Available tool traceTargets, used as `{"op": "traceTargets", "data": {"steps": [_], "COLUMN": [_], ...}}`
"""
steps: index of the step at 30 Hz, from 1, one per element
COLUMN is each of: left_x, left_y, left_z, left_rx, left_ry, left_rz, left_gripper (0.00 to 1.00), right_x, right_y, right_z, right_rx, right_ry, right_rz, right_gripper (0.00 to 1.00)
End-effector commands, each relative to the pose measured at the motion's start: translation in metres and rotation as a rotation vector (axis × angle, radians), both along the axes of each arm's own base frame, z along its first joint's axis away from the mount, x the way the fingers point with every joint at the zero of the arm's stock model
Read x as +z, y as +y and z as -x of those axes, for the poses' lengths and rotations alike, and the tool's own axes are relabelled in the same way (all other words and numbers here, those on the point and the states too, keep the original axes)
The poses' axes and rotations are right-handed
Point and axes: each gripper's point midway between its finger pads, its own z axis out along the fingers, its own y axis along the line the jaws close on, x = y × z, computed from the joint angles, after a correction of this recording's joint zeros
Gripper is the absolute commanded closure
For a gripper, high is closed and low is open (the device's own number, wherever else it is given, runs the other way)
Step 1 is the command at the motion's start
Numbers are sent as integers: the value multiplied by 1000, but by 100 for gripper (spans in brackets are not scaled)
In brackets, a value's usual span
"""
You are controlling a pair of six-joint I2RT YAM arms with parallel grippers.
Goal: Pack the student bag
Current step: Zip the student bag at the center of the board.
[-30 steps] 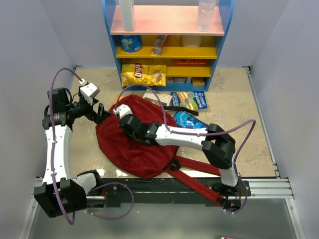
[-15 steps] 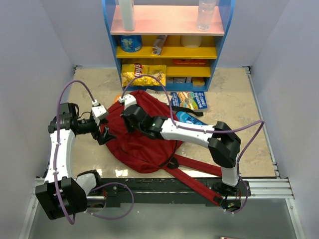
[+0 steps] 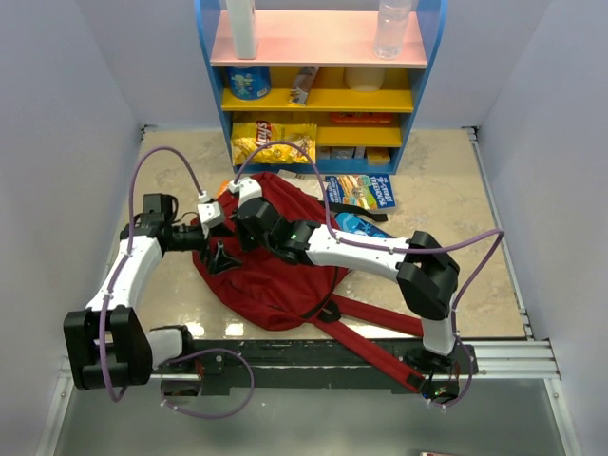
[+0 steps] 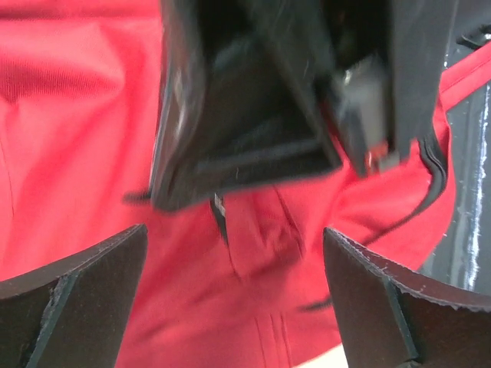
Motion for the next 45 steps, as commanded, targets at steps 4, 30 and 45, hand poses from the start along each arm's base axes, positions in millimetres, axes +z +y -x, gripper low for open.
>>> {"op": "traceTargets", "data": {"steps": [4, 30, 45], "left_x": [9, 33, 43], "left_y": [-14, -13, -11], "left_z": [-24, -10, 11], "left_rx": [22, -62, -137], "left_ry": [-97, -103, -102], "left_rz": [-7, -51, -92], "left_gripper": [15, 100, 100], "right_x": [53, 14, -26], "right_y": [7, -37, -84], "right_z": [-15, -76, -104], "right_rx": [-33, -160, -301], "right_ry": [-56, -38, -56], "right_rz": [-146, -23, 172], "right_gripper": [100, 100, 100]}}
